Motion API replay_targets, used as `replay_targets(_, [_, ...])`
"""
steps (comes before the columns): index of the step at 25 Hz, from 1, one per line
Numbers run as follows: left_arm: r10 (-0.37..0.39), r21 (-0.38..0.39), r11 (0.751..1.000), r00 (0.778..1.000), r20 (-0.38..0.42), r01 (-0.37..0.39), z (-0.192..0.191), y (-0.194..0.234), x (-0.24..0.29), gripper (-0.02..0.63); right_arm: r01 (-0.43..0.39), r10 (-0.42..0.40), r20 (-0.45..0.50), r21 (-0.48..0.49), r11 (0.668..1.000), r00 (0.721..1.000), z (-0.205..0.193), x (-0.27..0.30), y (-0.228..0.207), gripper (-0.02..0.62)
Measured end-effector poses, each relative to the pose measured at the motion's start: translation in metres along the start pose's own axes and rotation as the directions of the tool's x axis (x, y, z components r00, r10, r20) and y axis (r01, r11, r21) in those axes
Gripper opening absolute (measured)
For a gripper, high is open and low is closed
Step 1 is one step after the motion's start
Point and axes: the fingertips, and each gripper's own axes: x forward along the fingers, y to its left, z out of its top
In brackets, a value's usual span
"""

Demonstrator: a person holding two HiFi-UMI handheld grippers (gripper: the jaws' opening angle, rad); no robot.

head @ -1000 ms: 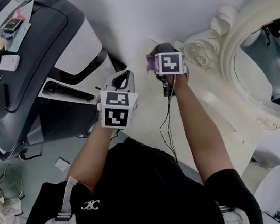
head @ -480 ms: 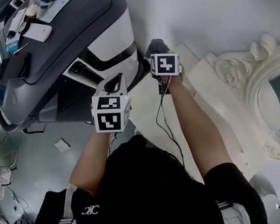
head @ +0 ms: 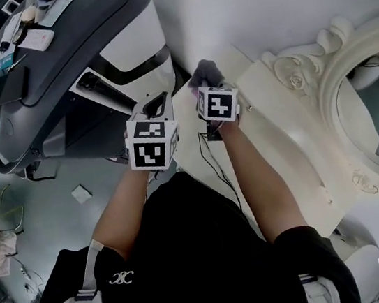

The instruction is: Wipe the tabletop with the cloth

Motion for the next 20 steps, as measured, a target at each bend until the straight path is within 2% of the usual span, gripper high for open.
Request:
replay_targets(8, [-0.089,0.086,0.992,0.996,-0.011,0.090,0.005,-0.068,0.006,-0.002,0.022,-0.016,-0.059,0.113,0.993,0.998,-0.071,-0.049,-0.045,0.055])
replay_targets(12, [-0.156,0.124,0.980,0.987,-0.029,0.158,0.004,-0.106,0.013,-0.002,0.065,-0.052,-0.087,0.155,0.986,0.995,-0.109,-0.074,-0.076,0.055])
replay_targets(16, [-0.234,0.164,0.957,0.971,-0.059,0.240,-0.002,-0.147,0.023,-0.001,0.135,-0.109,-0.130,0.213,0.968,0.986,-0.152,-0.096,-0.110,0.055])
replay_targets(20, [-0.322,0.218,0.917,0.942,-0.091,0.335,-0.006,-0.189,0.032,-0.001,0.235,-0.189,-0.175,0.291,0.927,0.966,-0.190,-0.116,-0.148,0.055])
